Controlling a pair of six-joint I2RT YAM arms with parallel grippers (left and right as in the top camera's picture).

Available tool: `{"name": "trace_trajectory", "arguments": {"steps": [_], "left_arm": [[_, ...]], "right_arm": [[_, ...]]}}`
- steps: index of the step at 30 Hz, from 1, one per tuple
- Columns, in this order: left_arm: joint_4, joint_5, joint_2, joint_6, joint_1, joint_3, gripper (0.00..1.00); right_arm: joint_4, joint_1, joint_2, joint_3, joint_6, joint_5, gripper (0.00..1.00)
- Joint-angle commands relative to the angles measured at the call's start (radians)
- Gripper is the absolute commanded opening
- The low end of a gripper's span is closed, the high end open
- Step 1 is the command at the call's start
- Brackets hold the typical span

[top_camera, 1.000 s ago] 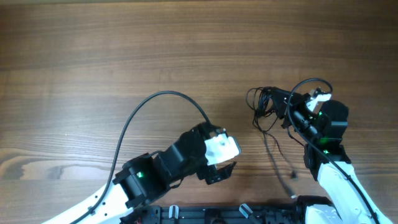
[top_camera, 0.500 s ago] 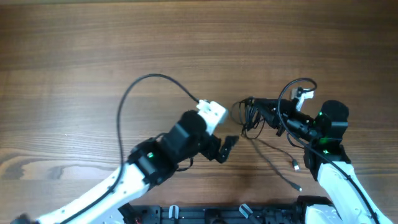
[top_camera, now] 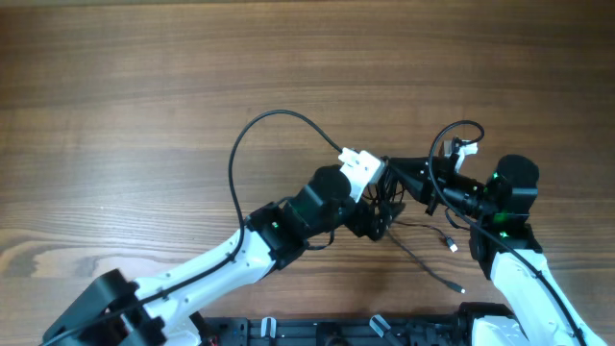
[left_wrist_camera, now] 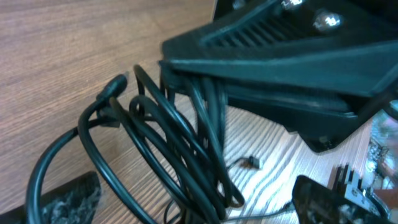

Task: Untangle cables

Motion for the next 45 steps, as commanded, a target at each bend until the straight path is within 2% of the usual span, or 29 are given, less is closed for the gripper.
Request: {"name": "trace_trajectory", "arguments": {"steps": [1,2,3,5,7,8,9,10,12,13,17,22,25,26,29,31,37,41,43,45], "left_arm": [[0.044,-0.019,0.049,-0.063,-0.005,0.003,0.52],[0.042,-0.03,0.049,-0.063,-0.003,0.003,0.25],[0.035,-0.052,0.047,-0.063,0.0,0.003,0.08],[0.016,-0.085,0.031,-0.063,0.015,0.003,0.04],[-0.033,-0.089,-0.011,-0.064,0.055,0.003,0.04],[-0.069,-0.089,-0.039,-0.077,0.078,0.003,0.04],[-0.108,-0.089,-0.074,-0.104,0.109,0.003,0.04],[-0.14,-0.089,-0.101,-0.126,0.134,0.003,0.04],[-0.2,-0.082,-0.161,-0.172,0.192,0.003,0.04],[-0.219,-0.034,-0.213,-0.208,0.243,0.003,0.04],[-0.162,0.142,-0.288,-0.225,0.305,0.003,0.04],[-0.118,0.284,-0.306,-0.229,0.303,0.003,0.04],[-0.115,0.307,-0.306,-0.312,0.303,0.003,0.04],[-0.113,0.335,-0.306,-0.324,0.303,0.003,0.04],[-0.113,0.462,-0.316,-0.325,0.304,0.003,0.04],[-0.114,0.536,-0.335,-0.324,0.309,0.003,0.04],[-0.127,0.535,-0.373,-0.321,0.4,0.003,0.04],[-0.23,0.505,-0.373,-0.322,0.476,0.003,0.04],[-0.288,0.506,-0.373,-0.321,0.505,0.003,0.04],[-0.294,0.506,-0.371,-0.304,0.502,0.003,0.04]], "right_arm": [[0.006,-0.002,-0.005,0.011,0.002,-0.033,0.16],[0.006,-0.002,-0.005,0.011,-0.014,-0.031,0.24],[0.005,-0.002,-0.005,0.011,-0.055,-0.014,0.31],[0.002,-0.002,-0.005,0.011,-0.185,0.016,0.5],[0.002,-0.002,-0.005,0.011,-0.348,0.018,0.78],[0.001,-0.002,-0.005,0.011,-0.412,0.019,0.89],[-0.003,-0.002,-0.005,0.011,-0.478,0.019,0.95],[-0.012,-0.002,-0.005,0.011,-0.525,0.02,0.97],[-0.073,-0.002,-0.005,0.01,-0.59,0.051,0.98],[-0.157,0.001,-0.005,0.01,-0.64,0.098,0.98],[-0.274,0.053,-0.005,0.01,-0.678,0.181,0.98],[-0.22,0.222,-0.005,0.01,-0.677,0.338,0.97],[-0.225,0.327,-0.005,0.01,-0.676,0.533,0.96],[-0.243,0.342,-0.005,0.01,-0.672,0.62,0.93],[-0.375,0.335,-0.005,0.01,-0.492,0.878,0.93],[-0.455,0.315,-0.005,0.01,-0.431,0.936,0.93],[-0.568,0.298,-0.005,0.01,-0.428,0.945,0.95],[-0.635,0.298,-0.005,0.01,-0.332,0.968,0.96],[-0.607,0.299,-0.005,0.01,-0.368,0.914,0.99],[-0.542,0.299,-0.005,0.011,-0.482,0.792,1.0]]}}
